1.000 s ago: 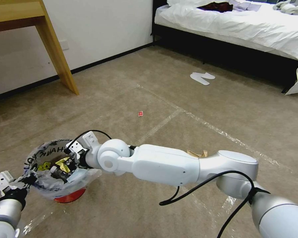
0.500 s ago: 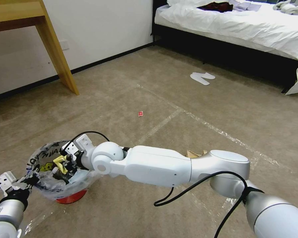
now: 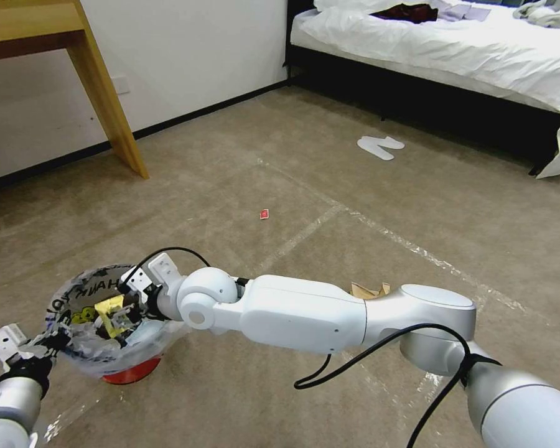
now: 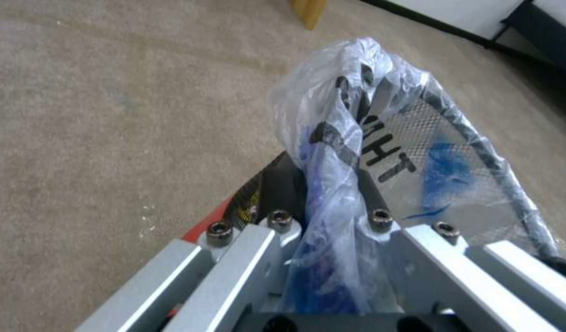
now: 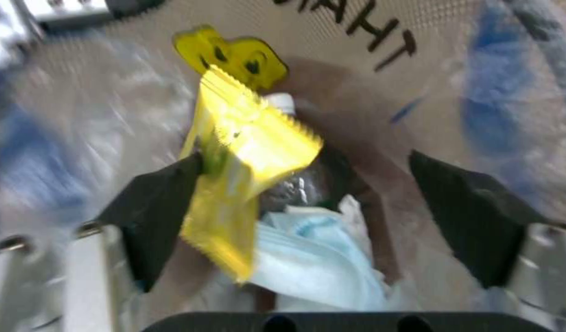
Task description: Pick up the trash bin and place the garbage on the floor into it.
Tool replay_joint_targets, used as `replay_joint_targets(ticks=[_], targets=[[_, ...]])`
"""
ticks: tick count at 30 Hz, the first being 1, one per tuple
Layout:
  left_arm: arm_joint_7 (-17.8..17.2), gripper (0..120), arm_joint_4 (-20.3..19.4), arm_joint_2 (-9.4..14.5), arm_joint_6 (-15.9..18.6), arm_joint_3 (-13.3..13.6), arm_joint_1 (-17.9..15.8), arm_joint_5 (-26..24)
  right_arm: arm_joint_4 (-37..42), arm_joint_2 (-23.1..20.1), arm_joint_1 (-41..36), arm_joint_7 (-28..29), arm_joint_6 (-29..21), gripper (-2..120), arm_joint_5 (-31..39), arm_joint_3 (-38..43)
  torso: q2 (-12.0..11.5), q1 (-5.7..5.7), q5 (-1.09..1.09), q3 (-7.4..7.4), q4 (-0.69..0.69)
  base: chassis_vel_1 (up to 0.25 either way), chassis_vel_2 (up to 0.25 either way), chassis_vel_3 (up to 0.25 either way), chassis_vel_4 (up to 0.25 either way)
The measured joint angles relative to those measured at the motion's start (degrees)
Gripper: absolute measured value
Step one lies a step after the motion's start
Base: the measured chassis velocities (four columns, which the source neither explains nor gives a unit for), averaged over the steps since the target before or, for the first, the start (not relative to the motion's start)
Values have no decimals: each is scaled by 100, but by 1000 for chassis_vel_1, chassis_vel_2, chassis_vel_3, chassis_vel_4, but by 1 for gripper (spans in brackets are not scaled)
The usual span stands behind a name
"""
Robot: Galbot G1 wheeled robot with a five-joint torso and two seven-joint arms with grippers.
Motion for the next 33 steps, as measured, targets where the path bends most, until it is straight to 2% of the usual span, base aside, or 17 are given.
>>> replay_joint_targets(ticks=[4, 6, 13, 15, 16, 18, 19, 21, 23, 27, 29, 31, 33], targets=[[6, 5, 0, -23, -2, 3, -2, 3, 13, -56, 76, -113, -55, 98, -461, -83, 0, 0, 0, 0, 0, 0, 0, 0, 0], [10, 5, 0, -31, -13, 9, -10, 8, 12, -87, 135, -211, -42, 100, -1142, -151, 0, 0, 0, 0, -1, 0, 0, 0, 0], [17, 5, 0, -40, -15, 25, -18, 25, -27, -101, 213, -526, 94, 100, -2023, -189, 0, 0, 0, 0, 0, 0, 0, 0, 0], [20, 5, 8, -40, -20, 25, -24, 29, -63, -112, 256, -875, 312, 100, -2441, -200, 0, 0, 0, 0, 0, 0, 0, 0, 0], [20, 5, 8, -40, -20, 25, -24, 29, -63, -112, 256, -875, 312, 100, -2441, -200, 0, 0, 0, 0, 0, 0, 0, 0, 0], [20, 5, 9, -38, -24, 12, -25, 24, -142, -116, 288, -1222, 592, 100, -3006, -259, 0, 0, 0, 0, 0, 0, 0, 0, 0], [20, 5, 9, -38, -24, 12, -25, 24, -142, -116, 288, -1222, 592, 100, -3006, -259, 0, 0, 0, 0, 0, 0, 0, 0, 0], [25, 5, 23, -33, -42, -7, -25, 20, -261, -71, 299, -1506, 894, 100, -3635, -334, 0, 0, 0, 0, 0, 0, 0, 0, 0], [25, 5, 24, -33, -42, -9, -26, 18, -304, -57, 301, -1556, 950, 100, -3829, -346, 0, 0, -1, 0, 0, 0, 0, 0, 0], [25, 5, 24, -33, -43, -5, -37, 15, -488, -60, 313, -1878, 1447, 100, -4484, -350, 0, 0, -1, 0, 0, 0, 0, 0, 0], [25, 5, 24, -33, -43, -4, -42, 15, -495, -86, 313, -2025, 1606, 100, -4555, -349, 0, 0, -1, 0, 0, 0, 0, 0, 0], [22, 5, 41, -22, -43, -3, -55, 15, -348, -140, 300, -1903, 1510, 100, -4237, -385, 0, 0, -1, 0, 0, 0, 0, 0, 0], [19, 5, 50, -21, -42, 0, -57, 17, -348, -165, 268, -1924, 1559, 100, -4253, -392, 0, 0, -1, 0, 0, 0, 0, 0, 0]])
